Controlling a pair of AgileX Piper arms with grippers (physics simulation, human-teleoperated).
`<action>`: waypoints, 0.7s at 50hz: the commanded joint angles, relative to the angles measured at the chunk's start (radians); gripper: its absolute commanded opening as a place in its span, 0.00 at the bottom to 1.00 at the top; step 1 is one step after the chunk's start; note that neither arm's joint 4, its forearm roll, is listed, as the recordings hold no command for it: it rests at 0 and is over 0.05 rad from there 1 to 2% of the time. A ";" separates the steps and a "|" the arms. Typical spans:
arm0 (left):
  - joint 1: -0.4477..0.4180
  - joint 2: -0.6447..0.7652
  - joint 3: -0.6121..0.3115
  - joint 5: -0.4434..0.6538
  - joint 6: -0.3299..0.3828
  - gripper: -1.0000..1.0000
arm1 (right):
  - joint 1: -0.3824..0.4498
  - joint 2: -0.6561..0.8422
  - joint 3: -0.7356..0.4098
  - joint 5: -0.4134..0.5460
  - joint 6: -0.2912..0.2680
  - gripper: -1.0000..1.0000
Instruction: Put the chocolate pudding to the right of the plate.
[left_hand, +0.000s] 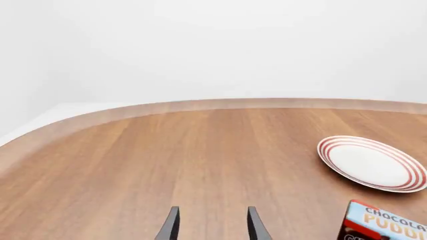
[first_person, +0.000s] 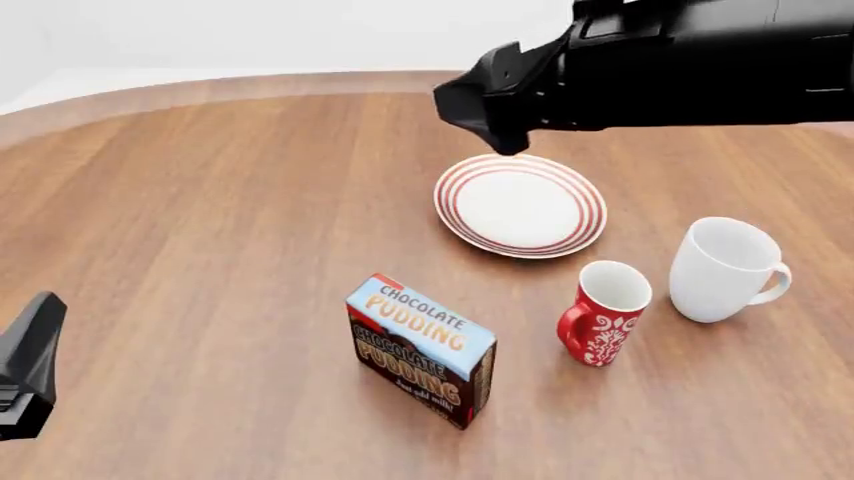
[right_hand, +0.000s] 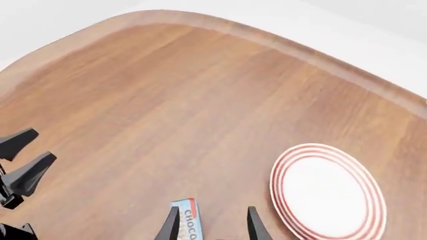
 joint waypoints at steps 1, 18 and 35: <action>0.000 0.000 0.000 0.000 0.000 1.00 | 0.063 0.077 -0.024 0.000 0.025 1.00; 0.000 0.000 0.000 0.000 0.000 1.00 | 0.102 0.110 0.005 -0.014 0.057 1.00; 0.000 0.000 0.000 0.000 0.000 1.00 | 0.146 0.150 0.041 -0.035 0.099 1.00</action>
